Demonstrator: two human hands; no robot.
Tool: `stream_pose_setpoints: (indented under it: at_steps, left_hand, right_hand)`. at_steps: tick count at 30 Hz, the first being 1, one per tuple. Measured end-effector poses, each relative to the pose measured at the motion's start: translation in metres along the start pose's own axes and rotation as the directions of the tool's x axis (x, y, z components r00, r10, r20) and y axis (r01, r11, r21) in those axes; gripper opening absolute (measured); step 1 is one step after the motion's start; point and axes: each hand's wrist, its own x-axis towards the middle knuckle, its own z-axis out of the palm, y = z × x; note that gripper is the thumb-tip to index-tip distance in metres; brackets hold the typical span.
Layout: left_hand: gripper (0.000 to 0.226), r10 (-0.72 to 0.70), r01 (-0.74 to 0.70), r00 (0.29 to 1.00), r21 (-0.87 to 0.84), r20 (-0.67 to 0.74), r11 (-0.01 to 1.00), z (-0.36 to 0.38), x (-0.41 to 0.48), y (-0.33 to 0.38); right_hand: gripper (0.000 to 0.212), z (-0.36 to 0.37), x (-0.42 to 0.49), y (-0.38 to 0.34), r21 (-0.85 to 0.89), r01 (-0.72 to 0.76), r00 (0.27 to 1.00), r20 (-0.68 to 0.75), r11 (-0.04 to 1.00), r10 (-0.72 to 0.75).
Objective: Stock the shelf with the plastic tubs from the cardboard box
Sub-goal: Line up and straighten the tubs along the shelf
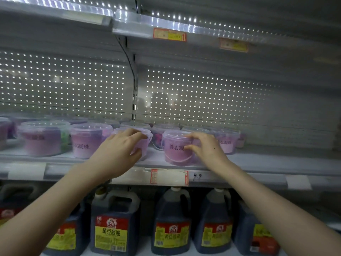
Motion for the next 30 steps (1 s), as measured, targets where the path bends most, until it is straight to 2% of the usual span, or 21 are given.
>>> stream_pose_setpoints:
  at_steps: [10, 17, 25, 30]
  left_hand:
    - [0.039, 0.071, -0.070, 0.997, -0.032, 0.034, 0.997, 0.043, 0.037, 0.067]
    - [0.039, 0.082, -0.080, 0.996, -0.066, 0.022, 0.995, 0.076, 0.075, 0.130]
    - [0.038, 0.093, -0.092, 0.995, -0.043, 0.035, 0.995, 0.112, 0.118, 0.201]
    - [0.040, 0.089, -0.087, 0.994, -0.035, 0.070, 0.996, 0.129, 0.135, 0.223]
  right_hand:
    - [0.035, -0.054, -0.020, 0.074, 0.009, -0.069, 0.995, -0.077, 0.998, 0.069]
    - [0.035, -0.104, -0.029, 0.135, 0.015, -0.123, 0.990, -0.069, 0.992, 0.124]
    - [0.035, -0.142, -0.032, 0.196, 0.006, -0.080, 0.996, -0.036, 0.997, 0.081]
    - [0.039, -0.163, -0.027, 0.242, -0.018, -0.138, 0.990, -0.038, 0.990, 0.137]
